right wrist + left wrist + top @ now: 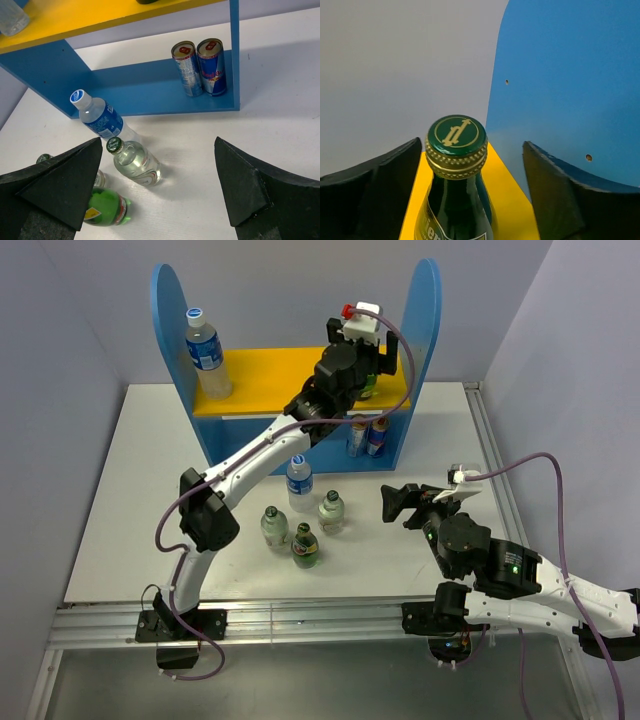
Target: Place and organize the beverage onto the shelf
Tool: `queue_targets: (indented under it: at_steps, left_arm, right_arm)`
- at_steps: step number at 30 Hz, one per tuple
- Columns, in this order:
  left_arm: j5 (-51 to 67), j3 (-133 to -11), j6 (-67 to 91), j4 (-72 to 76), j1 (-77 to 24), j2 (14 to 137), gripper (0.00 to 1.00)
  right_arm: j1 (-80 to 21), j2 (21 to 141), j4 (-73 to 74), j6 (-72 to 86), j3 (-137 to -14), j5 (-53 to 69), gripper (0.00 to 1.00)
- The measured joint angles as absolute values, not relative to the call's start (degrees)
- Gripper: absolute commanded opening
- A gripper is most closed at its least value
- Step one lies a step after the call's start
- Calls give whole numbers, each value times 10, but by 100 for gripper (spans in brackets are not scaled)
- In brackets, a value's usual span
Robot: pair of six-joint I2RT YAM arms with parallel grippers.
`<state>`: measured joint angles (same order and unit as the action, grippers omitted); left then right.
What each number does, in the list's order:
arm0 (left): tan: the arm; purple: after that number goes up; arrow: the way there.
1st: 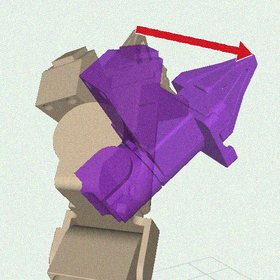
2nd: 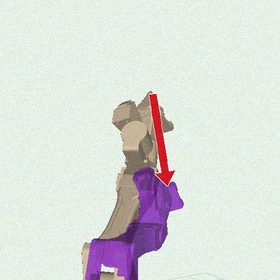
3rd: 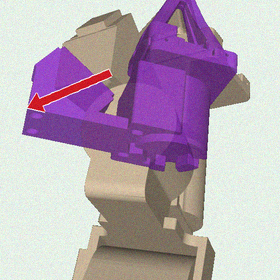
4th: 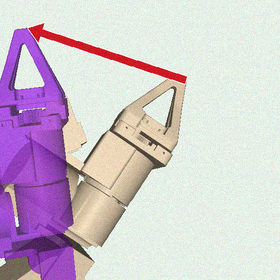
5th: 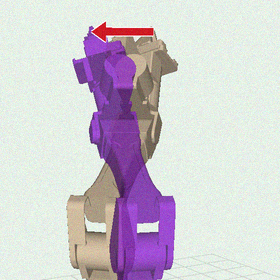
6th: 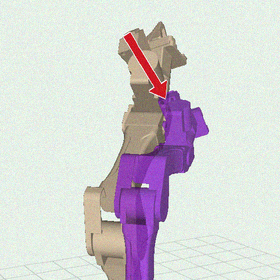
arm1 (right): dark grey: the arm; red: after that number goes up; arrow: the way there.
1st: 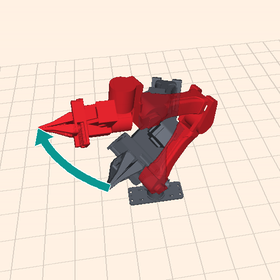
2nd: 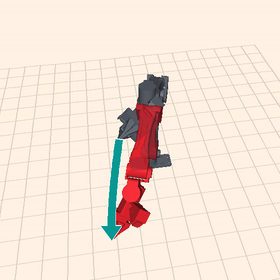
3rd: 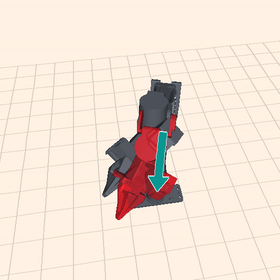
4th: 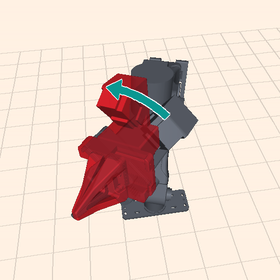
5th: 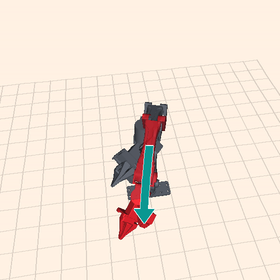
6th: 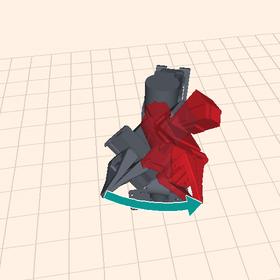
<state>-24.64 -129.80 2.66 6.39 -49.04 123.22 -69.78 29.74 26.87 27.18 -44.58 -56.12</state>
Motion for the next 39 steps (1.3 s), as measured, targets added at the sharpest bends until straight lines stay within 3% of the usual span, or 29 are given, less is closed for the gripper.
queue_targets:
  at_steps: [3,14,28,33,39]
  left_arm:
    - [-247,-1291,25,64,-494,1232,99]
    - [-289,-1216,5,49,-518,1177,99]
    - [-413,-1019,-44,47,-568,991,99]
    - [-469,-944,5,-34,-637,888,99]
    - [-528,-791,214,-235,-770,725,98]
  right_arm:
    - [-698,297,269,272,-446,-561,100]
    - [-698,296,269,272,-446,-561,100]
    - [-698,291,272,275,-446,-566,100]
    - [-699,291,277,277,-446,-571,100]
    - [-699,291,288,281,-446,-575,100]
